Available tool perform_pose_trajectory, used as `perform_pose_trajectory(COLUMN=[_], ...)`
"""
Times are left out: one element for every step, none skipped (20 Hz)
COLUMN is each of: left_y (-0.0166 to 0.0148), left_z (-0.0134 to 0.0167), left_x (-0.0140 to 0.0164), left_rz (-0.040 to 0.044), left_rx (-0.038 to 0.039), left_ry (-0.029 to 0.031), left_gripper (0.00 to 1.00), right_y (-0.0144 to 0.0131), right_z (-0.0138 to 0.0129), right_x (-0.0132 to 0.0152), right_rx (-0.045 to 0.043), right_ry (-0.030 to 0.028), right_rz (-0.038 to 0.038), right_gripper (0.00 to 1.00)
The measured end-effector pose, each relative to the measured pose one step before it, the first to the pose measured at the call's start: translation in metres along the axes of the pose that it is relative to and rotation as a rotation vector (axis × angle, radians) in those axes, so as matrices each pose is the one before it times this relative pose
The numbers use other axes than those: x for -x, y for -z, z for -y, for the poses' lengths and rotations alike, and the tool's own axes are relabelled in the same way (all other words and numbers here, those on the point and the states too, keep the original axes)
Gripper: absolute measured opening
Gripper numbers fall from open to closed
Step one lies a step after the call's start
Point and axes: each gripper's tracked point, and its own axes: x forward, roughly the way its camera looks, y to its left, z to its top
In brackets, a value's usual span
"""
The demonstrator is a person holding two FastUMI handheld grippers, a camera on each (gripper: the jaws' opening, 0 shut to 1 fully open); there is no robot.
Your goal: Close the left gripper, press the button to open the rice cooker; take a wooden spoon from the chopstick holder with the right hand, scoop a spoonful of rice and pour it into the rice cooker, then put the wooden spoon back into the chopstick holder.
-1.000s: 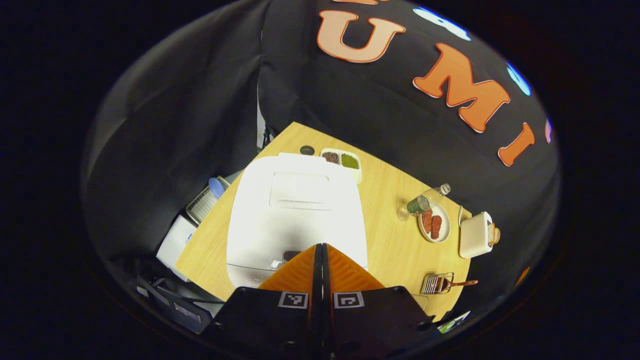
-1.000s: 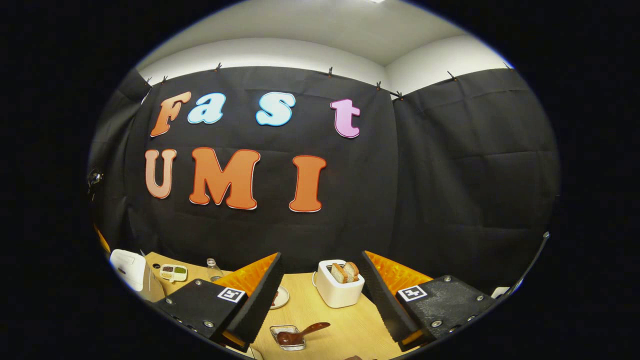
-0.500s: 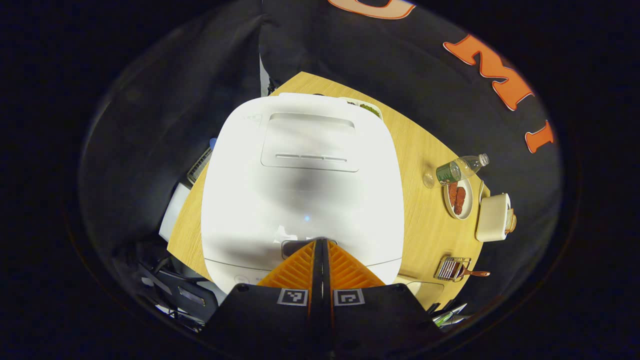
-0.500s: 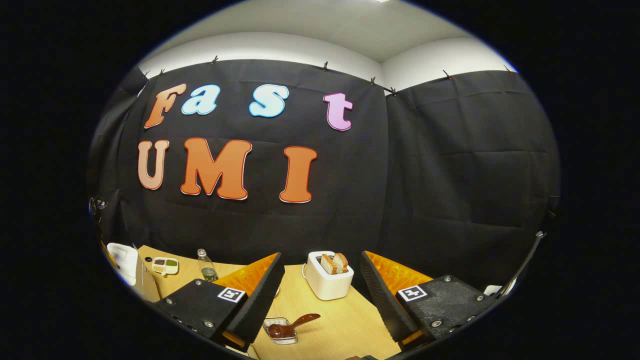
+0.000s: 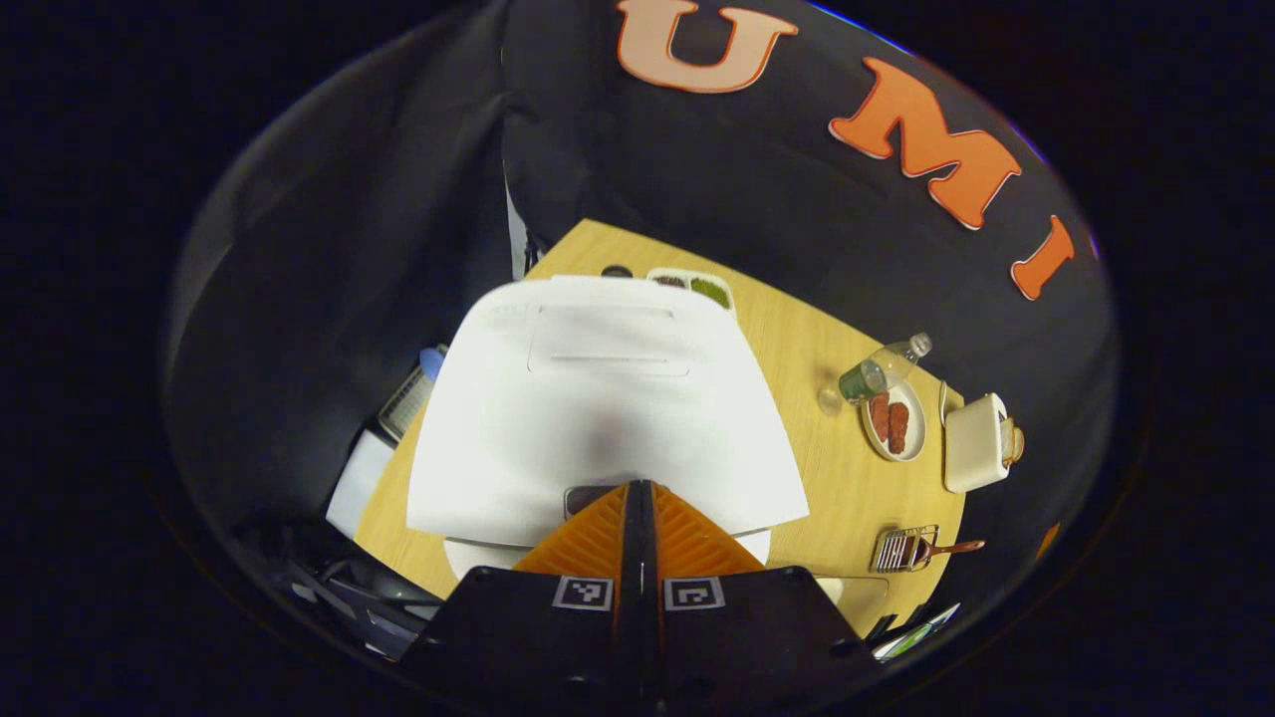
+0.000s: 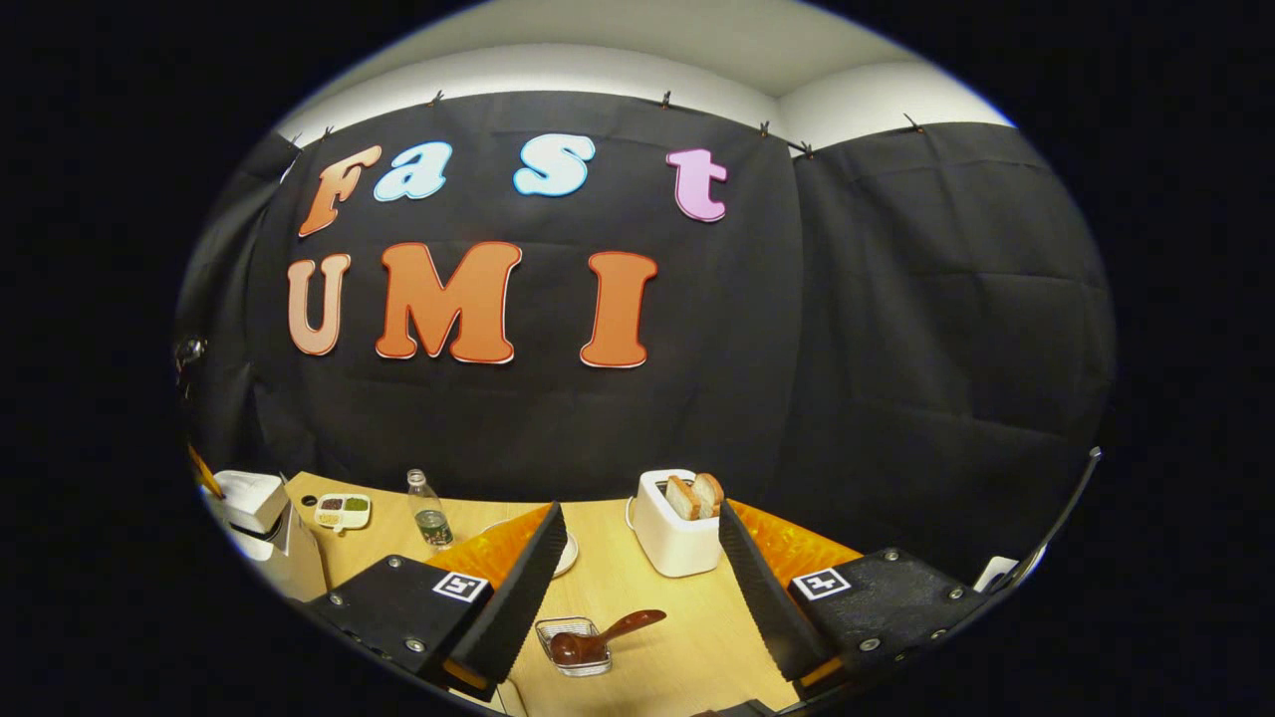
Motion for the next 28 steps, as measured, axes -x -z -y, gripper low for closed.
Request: perform_pose_trajectory(left_y=[-0.01697,-0.01709,-0.01383,-0.01452,-0.01245,-0.01022,-0.00838,-0.00740,-0.00881,-0.00904,-0.00934,-0.00711,-0.00609,-0.00602,-0.00317,-0.00398,-0.00045,0.00056,-0.00075,-0.00118,-0.00188,-0.00045,-0.00095,-0.00188,-0.00149,-0.00139,-0.00068,-0.00045], left_z=[-0.00147,-0.00165,0.00372,0.00137,0.00255,0.00332,-0.00058,0.00134,0.00253,0.00148,0.00185,0.00002,-0.00056,0.00094,0.00359,0.00631,0.00658,0.00147,0.00528,0.00741,0.00694,0.00378,0.00320,0.00339,0.00379,0.00572,0.00492,0.00416], left_x=[0.01077,0.01008,0.00977,0.01003,0.01063,0.01123,0.00917,0.00961,0.00835,0.00999,0.00760,0.00667,0.00814,0.00622,0.00607,0.00807,0.00423,0.00441,0.00436,0.00539,0.00495,0.00583,0.00318,0.00486,0.00544,0.00407,0.00342,0.00240], left_rz=[0.07294,0.07288,0.07422,0.07163,0.05503,0.05147,0.05401,0.05459,0.05043,0.04924,0.04208,0.03501,0.03492,0.02668,0.02632,0.02248,0.01761,0.01226,0.01113,0.01347,0.01498,0.01337,0.01287,0.00971,0.01077,0.00683,0.00440,0.00168], left_rx=[-0.02311,-0.01591,-0.00997,-0.01152,-0.00551,-0.01244,-0.01559,-0.01429,-0.00955,-0.00557,-0.00079,0.00395,0.00606,0.00722,0.00516,0.00637,0.00046,-0.00292,-0.00163,0.00026,-0.00408,-0.01320,-0.01631,-0.02036,-0.01867,-0.00988,-0.00280,0.00413], left_ry=[-0.01668,-0.01061,-0.00469,-0.00283,0.00053,-0.00078,-0.00698,-0.00592,0.00044,-0.00116,-0.00223,-0.00705,-0.00736,-0.00207,0.01045,0.01817,0.01889,0.00616,0.01134,0.01365,0.01623,0.00820,0.00148,-0.00018,0.00206,0.00679,0.00669,0.00887], left_gripper=[0.05,0.05,0.05,0.05,0.05,0.05,0.05,0.05,0.05,0.05,0.05,0.05,0.05,0.05,0.05,0.06,0.06,0.05,0.11,0.23,0.32,0.48,0.55,0.62,0.69,0.69,0.69,0.69], right_y=[0.00425,0.00479,0.00422,0.00582,0.00490,0.00558,0.00607,0.00684,0.00766,0.00829,0.00925,0.00775,0.00850,0.00999,0.01000,0.00910,0.00686,0.00676,0.00725,0.00658,0.00684,0.00823,0.00802,0.00680,0.00454,0.00341,0.00317,0.00291], right_z=[-0.00382,-0.00197,-0.00233,-0.00026,-0.00056,-0.00035,-0.00049,-0.00012,0.00095,0.00348,0.00361,0.00089,0.00159,0.00354,0.00300,0.00204,0.00083,0.00016,0.00104,0.00051,0.00017,0.00198,0.00055,-0.00046,-0.00379,-0.00314,-0.00285,-0.00271], right_x=[-0.00252,-0.00204,-0.00196,-0.00198,-0.00269,-0.00378,-0.00355,-0.00257,-0.00464,-0.00408,-0.00607,-0.00482,-0.00480,-0.00251,-0.00338,-0.00450,-0.00500,-0.00464,-0.00576,-0.00499,-0.00608,-0.00651,-0.00650,-0.00558,-0.00628,-0.00652,-0.00660,-0.00517], right_rx=[-0.00419,-0.00741,-0.00705,-0.00646,-0.00571,-0.00592,-0.00588,-0.00452,0.00073,0.00274,0.00136,-0.00356,-0.00713,-0.00937,-0.00899,-0.00686,-0.00709,-0.00445,-0.00216,-0.00689,-0.01265,-0.01675,-0.01305,-0.02260,-0.03436,-0.04126,-0.03169,-0.02350], right_ry=[-0.01029,-0.01162,-0.01146,-0.00899,-0.00736,-0.00523,-0.00450,-0.00512,-0.00008,0.00547,0.00661,-0.00074,-0.00005,-0.00118,-0.00029,-0.00173,-0.00457,-0.00298,-0.00386,-0.00517,-0.00545,-0.00096,-0.00835,-0.01247,-0.01778,-0.02021,-0.01920,-0.01794], right_rz=[-0.01250,-0.01212,-0.01288,-0.01412,-0.01389,-0.01547,-0.01820,-0.01786,-0.02092,-0.01626,-0.02514,-0.02201,-0.02327,-0.02381,-0.02518,-0.02422,-0.01770,-0.01737,-0.02034,-0.01741,-0.02160,-0.02414,-0.02898,-0.01898,-0.01864,-0.01421,-0.01369,0.00514], right_gripper=[0.95,0.96,0.96,0.96,0.96,0.96,0.96,0.96,0.96,0.96,0.96,0.96,0.96,0.96,0.96,0.96,0.96,0.96,0.96,0.96,0.96,0.95,0.95,0.95,0.94,0.93,0.92,0.90])
